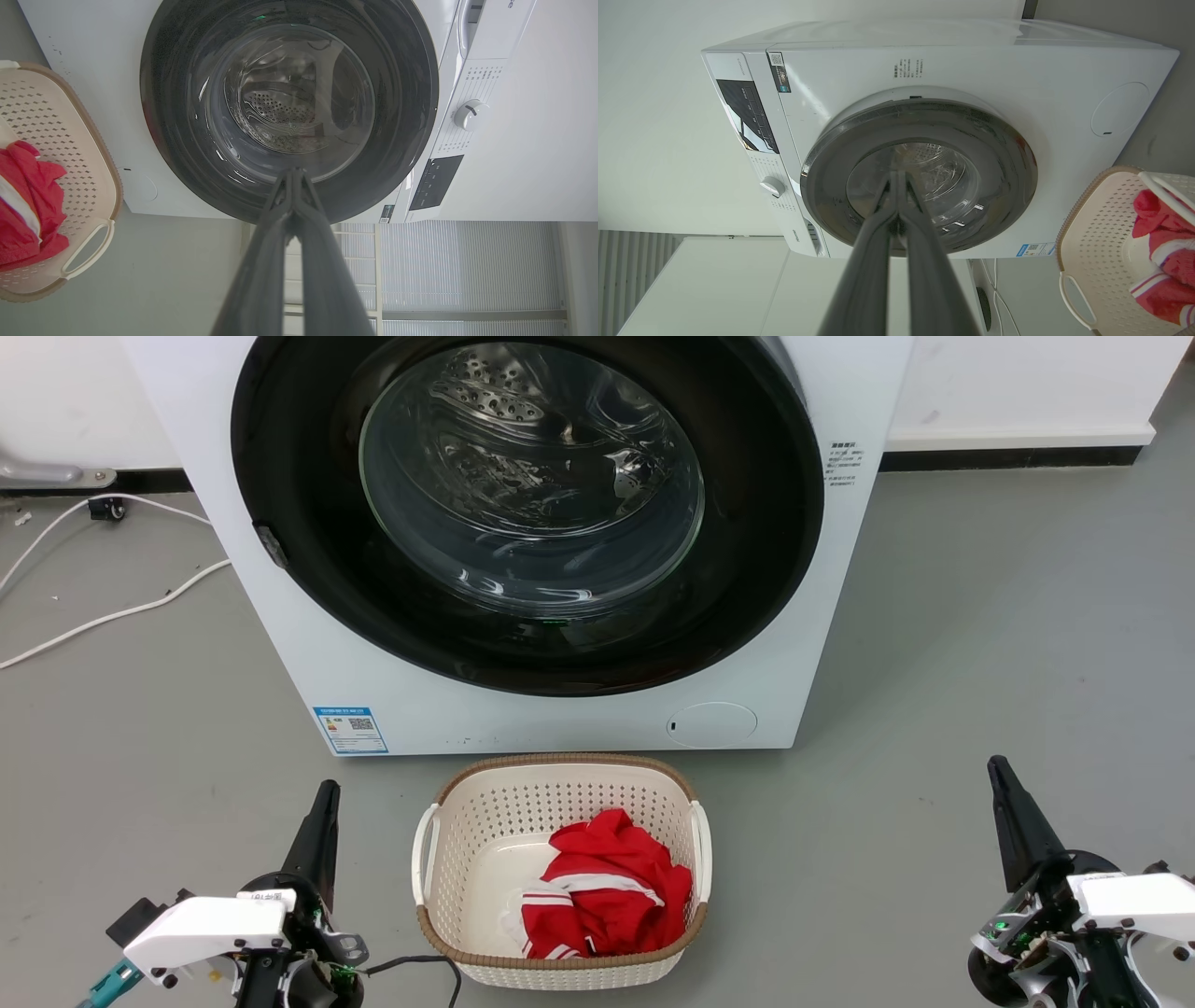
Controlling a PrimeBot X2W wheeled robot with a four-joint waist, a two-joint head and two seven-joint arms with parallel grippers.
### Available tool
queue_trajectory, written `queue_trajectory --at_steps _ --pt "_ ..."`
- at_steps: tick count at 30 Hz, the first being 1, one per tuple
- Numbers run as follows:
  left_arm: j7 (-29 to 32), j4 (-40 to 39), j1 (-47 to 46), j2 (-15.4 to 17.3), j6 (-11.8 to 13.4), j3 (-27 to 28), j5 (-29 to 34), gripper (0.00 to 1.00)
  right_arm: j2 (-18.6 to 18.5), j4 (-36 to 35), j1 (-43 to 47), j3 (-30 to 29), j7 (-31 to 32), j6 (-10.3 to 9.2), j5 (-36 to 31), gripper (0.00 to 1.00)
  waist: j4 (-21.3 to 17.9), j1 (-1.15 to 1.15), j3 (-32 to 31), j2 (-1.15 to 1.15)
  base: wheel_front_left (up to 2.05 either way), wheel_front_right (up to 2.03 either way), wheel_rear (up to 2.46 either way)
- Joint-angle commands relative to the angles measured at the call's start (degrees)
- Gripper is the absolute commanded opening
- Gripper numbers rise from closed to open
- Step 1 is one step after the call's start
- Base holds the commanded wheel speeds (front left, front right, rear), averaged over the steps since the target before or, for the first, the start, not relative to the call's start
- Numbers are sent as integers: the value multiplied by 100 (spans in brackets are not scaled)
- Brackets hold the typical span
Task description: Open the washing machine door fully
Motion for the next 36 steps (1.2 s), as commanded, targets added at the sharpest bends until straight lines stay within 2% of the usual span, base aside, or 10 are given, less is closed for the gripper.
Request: queue_trajectory --at_steps 1,15,16,29,36 --pt "20 7 -51 0 -16 10 27 0 21 11 -81 -9 30 2 -37 0 0 0 0 0 0 0 0" --pt "26 7 -53 -13 -17 25 43 0 36 12 -84 -35 50 2 -53 0 0 0 0 0 0 0 0" --pt "23 1 -1 -9 0 17 10 100 22 1 -1 -25 20 0 -27 100 0 0 0 0 0 0 0" --pt "-292 -127 67 -16 1 -176 220 100 47 -196 148 108 -293 0 -282 100 -18 0 2 0 0 0 0" --pt "-473 -383 74 -23 -1 -99 845 100 55 -413 179 170 -466 0 -1032 100 -40 0 4 0 0 0 0"
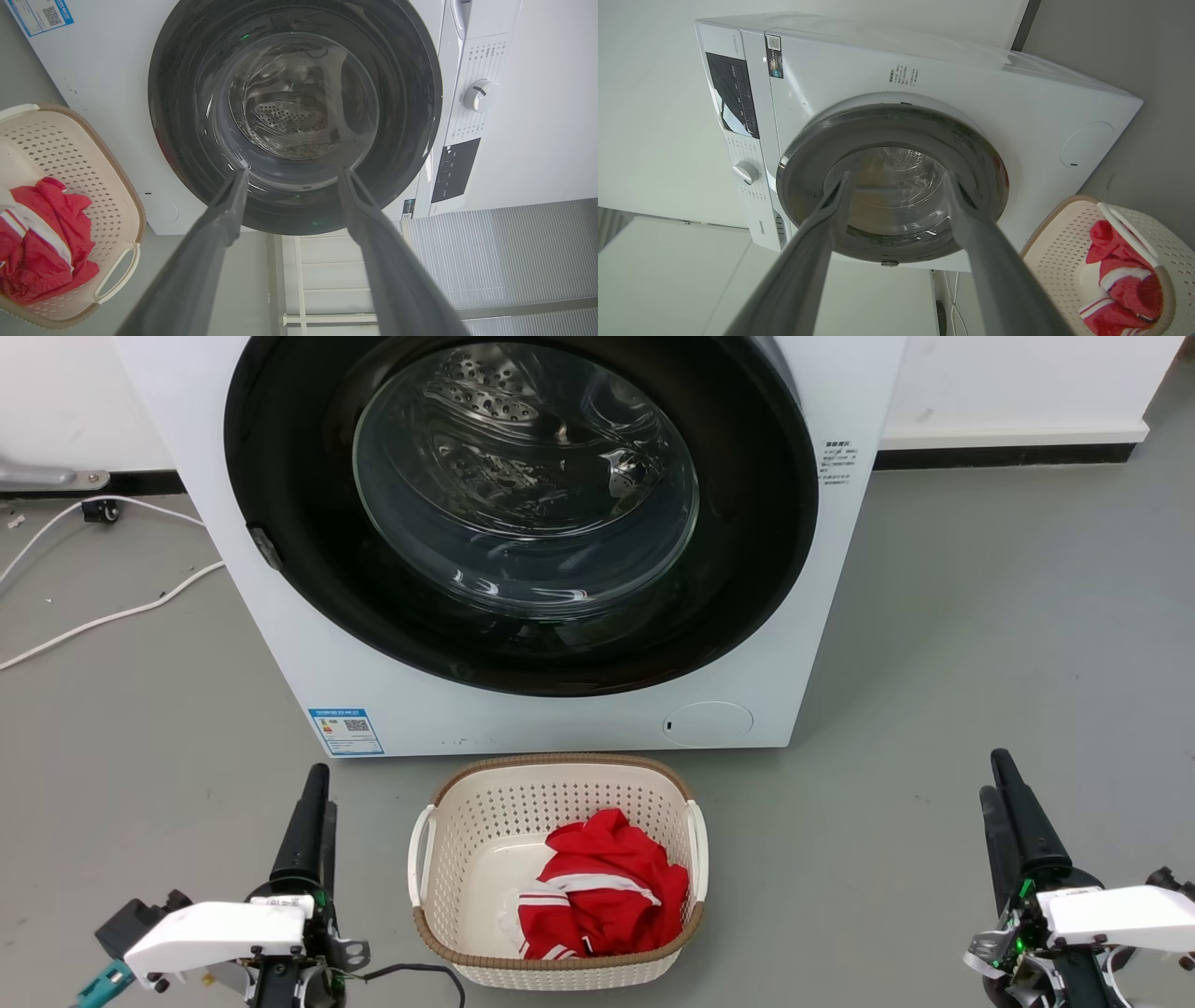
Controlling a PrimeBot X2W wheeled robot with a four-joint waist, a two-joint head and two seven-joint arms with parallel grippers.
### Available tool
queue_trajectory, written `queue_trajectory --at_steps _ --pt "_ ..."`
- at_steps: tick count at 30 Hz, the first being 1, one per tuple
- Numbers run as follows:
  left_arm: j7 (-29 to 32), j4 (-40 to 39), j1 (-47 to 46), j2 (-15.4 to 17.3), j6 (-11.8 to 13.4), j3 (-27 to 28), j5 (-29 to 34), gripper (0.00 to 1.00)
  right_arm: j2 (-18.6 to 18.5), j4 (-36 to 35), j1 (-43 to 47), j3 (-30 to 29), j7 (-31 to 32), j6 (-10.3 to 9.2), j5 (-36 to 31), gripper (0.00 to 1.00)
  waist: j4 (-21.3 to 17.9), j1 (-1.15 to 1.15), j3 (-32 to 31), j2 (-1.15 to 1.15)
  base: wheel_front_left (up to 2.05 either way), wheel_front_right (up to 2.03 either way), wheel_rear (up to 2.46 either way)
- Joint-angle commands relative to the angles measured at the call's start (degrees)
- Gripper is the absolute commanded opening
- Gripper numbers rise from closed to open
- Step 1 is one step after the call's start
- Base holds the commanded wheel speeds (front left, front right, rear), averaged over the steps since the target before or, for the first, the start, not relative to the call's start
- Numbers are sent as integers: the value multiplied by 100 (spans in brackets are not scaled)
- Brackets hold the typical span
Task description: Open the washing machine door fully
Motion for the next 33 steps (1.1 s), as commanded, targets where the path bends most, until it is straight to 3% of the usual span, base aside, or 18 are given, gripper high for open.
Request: queue_trajectory --at_steps 1,15,33 --pt "-54 -165 -82 26 -10 47 203 100 -10 -167 -64 26 -48 2 -250 100 -3 0 1 0 0 0 0" --pt "-368 -595 -29 15 -12 138 1592 100 5 -679 51 166 -355 2 -2375 100 0 0 0 0 0 0 0" --pt "-713 -716 81 7 23 66 3662 100 23 -801 194 245 -610 2 -4532 100 -30 0 -22 0 0 0 0"
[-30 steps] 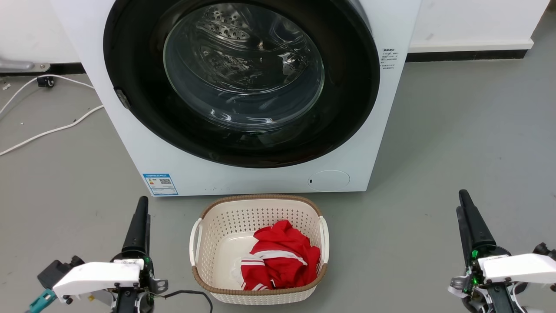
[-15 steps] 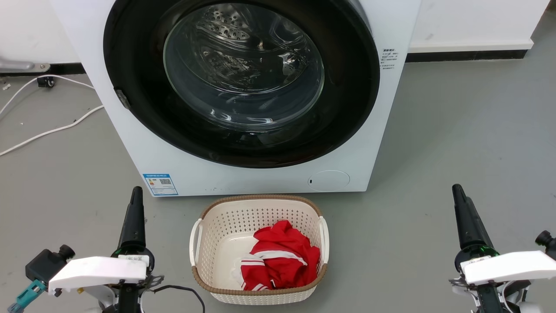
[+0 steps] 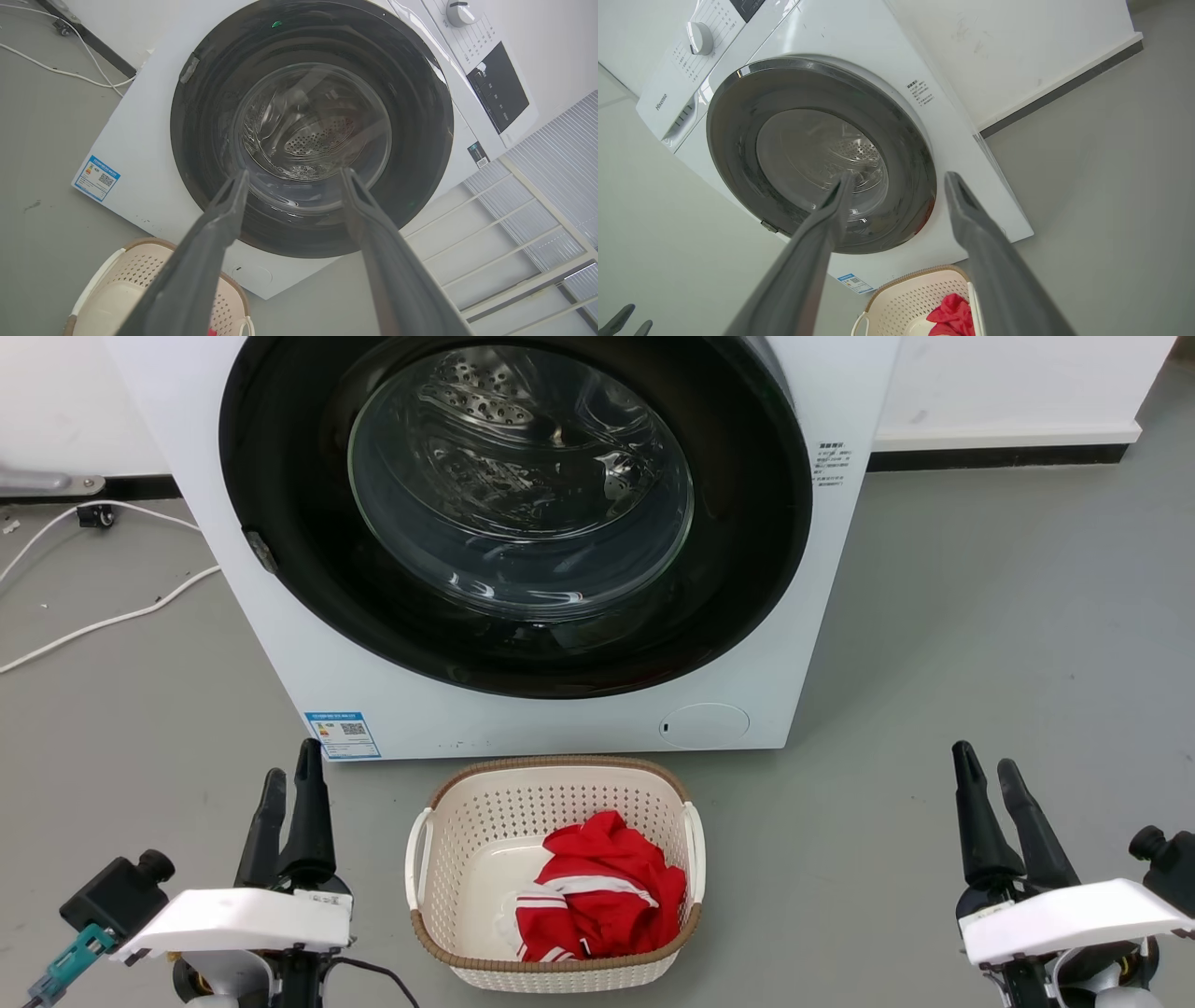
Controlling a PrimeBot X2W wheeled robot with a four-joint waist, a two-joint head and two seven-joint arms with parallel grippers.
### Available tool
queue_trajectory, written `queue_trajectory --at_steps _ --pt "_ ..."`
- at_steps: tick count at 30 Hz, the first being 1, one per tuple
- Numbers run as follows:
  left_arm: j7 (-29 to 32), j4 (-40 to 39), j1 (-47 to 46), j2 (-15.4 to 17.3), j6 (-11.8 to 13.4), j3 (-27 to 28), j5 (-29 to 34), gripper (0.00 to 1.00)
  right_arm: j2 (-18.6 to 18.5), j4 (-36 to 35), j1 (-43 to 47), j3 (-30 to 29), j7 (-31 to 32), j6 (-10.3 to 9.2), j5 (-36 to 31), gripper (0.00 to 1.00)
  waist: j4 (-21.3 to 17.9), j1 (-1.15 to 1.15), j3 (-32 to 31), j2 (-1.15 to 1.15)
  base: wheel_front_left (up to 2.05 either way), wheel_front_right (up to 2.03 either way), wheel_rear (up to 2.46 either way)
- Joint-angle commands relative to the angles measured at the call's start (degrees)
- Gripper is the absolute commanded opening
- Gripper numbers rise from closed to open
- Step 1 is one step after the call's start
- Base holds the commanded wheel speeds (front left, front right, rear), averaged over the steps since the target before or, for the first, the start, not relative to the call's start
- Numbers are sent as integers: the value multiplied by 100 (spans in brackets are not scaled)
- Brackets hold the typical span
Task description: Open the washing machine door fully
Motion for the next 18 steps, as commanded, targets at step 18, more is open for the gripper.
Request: queue_trajectory --at_steps 18 --pt "-342 -116 -64 7 47 -23 1633 100 18 -420 114 12 30 1 -1603 100 -7 0 15 0 0 0 0"
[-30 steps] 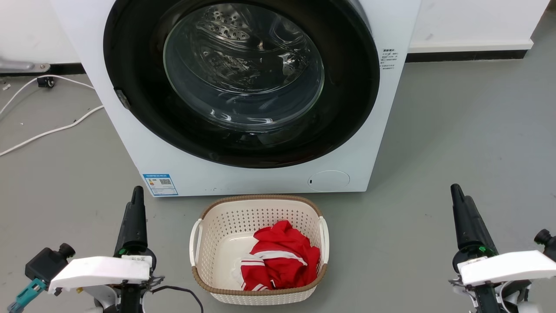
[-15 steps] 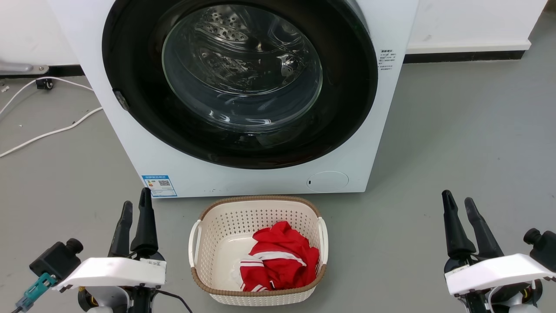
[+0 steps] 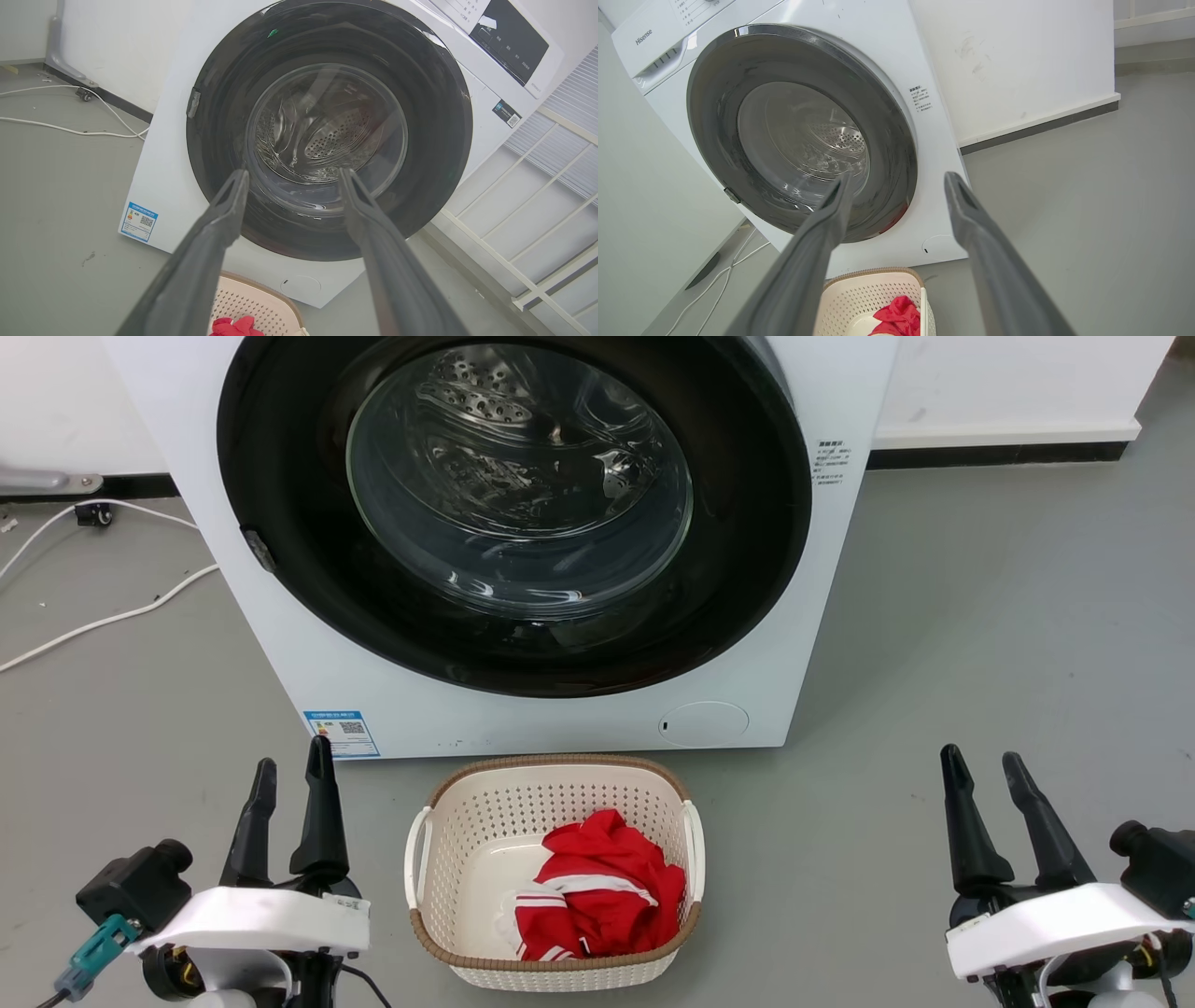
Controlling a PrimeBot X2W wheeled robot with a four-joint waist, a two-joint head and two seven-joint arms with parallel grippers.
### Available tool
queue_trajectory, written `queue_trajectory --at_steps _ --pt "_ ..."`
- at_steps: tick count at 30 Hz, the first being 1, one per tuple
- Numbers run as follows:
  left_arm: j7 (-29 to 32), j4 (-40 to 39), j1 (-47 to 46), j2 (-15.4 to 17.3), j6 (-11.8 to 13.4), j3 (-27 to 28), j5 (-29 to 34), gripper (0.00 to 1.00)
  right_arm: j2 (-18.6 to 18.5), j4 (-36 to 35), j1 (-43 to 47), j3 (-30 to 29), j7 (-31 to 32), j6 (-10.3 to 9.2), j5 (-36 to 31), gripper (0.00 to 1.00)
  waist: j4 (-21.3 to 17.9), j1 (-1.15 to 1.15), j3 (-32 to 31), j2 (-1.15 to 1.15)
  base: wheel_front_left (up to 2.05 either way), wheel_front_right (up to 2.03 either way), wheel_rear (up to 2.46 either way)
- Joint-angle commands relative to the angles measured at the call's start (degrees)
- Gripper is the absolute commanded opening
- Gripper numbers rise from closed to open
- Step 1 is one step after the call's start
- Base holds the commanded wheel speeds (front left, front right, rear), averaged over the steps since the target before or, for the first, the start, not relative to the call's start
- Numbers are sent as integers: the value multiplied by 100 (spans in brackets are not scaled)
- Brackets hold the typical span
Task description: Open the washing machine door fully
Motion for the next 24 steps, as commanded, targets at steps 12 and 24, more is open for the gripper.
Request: queue_trajectory --at_steps 12,24 --pt "-203 -102 -44 5 8 -19 955 100 17 -238 35 45 5 0 -832 100 -34 0 1 0 0 0 0" --pt "-356 -65 11 1 27 -41 1709 100 26 -313 97 100 32 0 -1484 100 -65 0 -2 0 0 0 0"
